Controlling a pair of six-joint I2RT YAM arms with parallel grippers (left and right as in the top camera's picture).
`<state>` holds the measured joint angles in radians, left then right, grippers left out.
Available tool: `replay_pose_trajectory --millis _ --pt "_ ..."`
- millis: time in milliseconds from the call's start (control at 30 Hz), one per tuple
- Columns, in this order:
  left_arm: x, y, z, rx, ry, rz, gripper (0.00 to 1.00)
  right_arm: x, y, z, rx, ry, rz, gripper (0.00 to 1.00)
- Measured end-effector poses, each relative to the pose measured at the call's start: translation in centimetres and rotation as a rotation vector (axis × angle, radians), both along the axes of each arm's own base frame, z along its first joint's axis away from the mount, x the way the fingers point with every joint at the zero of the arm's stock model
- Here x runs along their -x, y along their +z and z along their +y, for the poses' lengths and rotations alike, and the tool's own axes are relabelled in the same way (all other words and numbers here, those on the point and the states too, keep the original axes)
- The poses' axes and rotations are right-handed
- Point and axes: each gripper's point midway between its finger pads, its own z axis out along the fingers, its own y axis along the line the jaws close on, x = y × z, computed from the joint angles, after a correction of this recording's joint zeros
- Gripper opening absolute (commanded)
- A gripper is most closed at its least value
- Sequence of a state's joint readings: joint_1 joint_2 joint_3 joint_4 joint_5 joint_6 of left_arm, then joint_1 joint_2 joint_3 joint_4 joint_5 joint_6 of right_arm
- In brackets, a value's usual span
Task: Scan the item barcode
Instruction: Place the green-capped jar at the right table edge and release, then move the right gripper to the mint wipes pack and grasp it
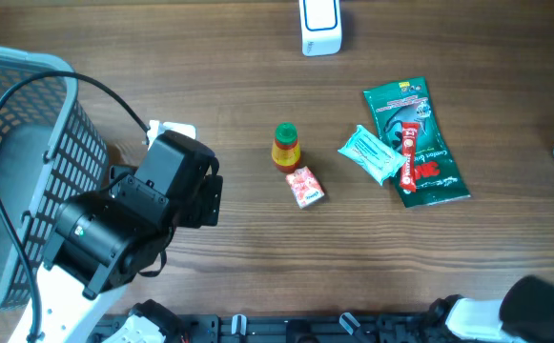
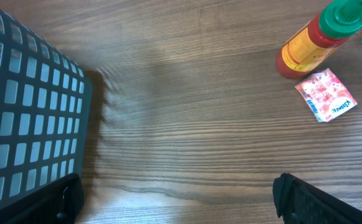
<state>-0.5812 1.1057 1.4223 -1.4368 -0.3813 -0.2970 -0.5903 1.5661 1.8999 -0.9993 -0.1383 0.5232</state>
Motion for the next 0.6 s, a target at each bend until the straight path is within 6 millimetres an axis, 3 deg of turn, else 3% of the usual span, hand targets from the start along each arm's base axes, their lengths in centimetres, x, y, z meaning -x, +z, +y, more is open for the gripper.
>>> replay_pose_trajectory --millis 100,133,233,367,467,600 --pt "0.0 0.0 0.0 0.000 0.000 0.000 1.00 -0.6 -1.6 6.7 -0.070 0.155 0.087 1.00" --pt "0.0 0.0 0.0 0.000 0.000 0.000 1.00 -1.2 -3.3 10.5 -0.098 0.262 0.152 1.00" --pt "0.0 0.0 0.0 0.000 0.000 0.000 1.00 -1.5 -7.1 19.3 -0.089 0.542 0.298 1.00" --pt "0.0 0.0 0.0 0.000 0.000 0.000 1.00 -0.3 -12.8 28.4 0.062 0.957 0.432 1.00" --pt "0.0 0.0 0.0 0.001 0.000 0.000 1.00 0.2 -18.2 31.8 0.153 1.137 0.483 1.00" --pt "0.0 0.0 0.0 0.000 0.000 0.000 1.00 1.1 -24.2 34.1 0.228 1.269 0.527 1.00"
